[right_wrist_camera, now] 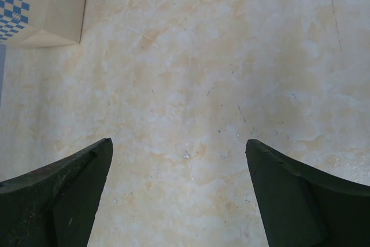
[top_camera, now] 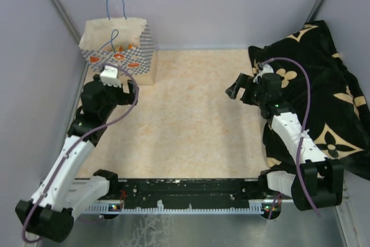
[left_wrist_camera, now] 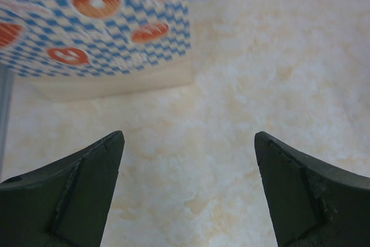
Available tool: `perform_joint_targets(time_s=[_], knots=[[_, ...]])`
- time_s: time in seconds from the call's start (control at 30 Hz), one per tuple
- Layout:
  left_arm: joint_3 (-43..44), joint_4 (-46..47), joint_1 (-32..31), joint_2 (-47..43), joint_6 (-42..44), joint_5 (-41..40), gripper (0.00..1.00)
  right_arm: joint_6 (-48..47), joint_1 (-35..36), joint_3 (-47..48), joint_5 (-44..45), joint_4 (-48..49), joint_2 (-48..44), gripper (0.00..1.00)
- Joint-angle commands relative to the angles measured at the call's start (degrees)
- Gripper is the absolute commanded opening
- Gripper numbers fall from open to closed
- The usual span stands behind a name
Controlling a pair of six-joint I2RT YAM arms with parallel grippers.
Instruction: Take the snacks out of the paper bag
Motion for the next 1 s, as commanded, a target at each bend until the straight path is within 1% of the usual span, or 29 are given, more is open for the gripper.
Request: perform_joint_targets(time_s=[0.0,0.13,0.23,0.3,0.33,0.4,0.53,0.6,0.63,0.7,0.73,0.77,0.8,0.87,0.97], knots=[[-1.8,8.6,0.5,-9.1,-2.7,-13.3,1.0,0.3,-0.6,1.0,-0.6,1.5,0.3,0.99],[-1.4,9.1,1.2,-9.7,-5.0,-16.8,1.0,0.7,-0.6,0.8,-1.2,2.0,0.6,0.99],[0.7,8.8,1.4,-7.8,-6.4,-16.9,1.0,0.7,-0.5,0.8,-1.2,1.6,0.7,0.99],[2.0,9.3,1.5,-6.6,-9.6,-18.1,1.0,0.5,-0.5,0.8,-1.1,1.2,0.4,0.99],[2.1,9.8,1.5,-6.3,-11.8,-18.7,1.0,0.4,-0.5,0.7,-0.9,1.0,0.2,0.99],[2.0,13.0,1.5,-5.6,-13.0,-19.2,1.0,0.2,-0.6,0.3,-0.4,0.9,-0.4,0.99],[4.6,13.6,1.5,-3.3,-14.9,-23.2,1.0,-0.1,-0.5,-0.1,0.4,0.8,-1.7,0.99],[5.9,14.8,1.6,-2.1,-12.2,-21.7,1.0,-0.1,-0.6,-0.3,0.9,1.1,-2.5,0.99],[6.2,16.2,1.6,-1.6,-9.4,-19.0,1.0,-0.1,-0.6,-0.5,1.0,1.2,-2.7,0.99],[7.0,18.2,1.6,-0.3,-1.0,-8.1,1.0,0.2,-0.6,-0.7,1.0,1.7,-2.8,0.99],[8.1,17.7,1.6,0.8,2.4,-2.7,1.0,0.4,-0.6,-0.8,0.8,1.9,-2.8,0.99],[10.0,16.7,1.6,2.3,4.1,0.4,1.0,0.5,-0.6,-0.7,0.7,2.0,-2.7,0.99],[12.4,14.5,1.6,4.3,4.7,0.7,0.99,0.5,-0.6,-0.6,0.5,2.0,-2.5,0.99],[21.1,7.6,1.8,10.2,7.3,-0.4,0.99,0.5,-0.6,-0.5,0.4,1.7,-2.5,0.99],[33.1,-4.7,1.8,19.4,11.6,-5.2,1.0,0.8,-0.5,-0.6,0.3,1.7,-2.6,0.99]])
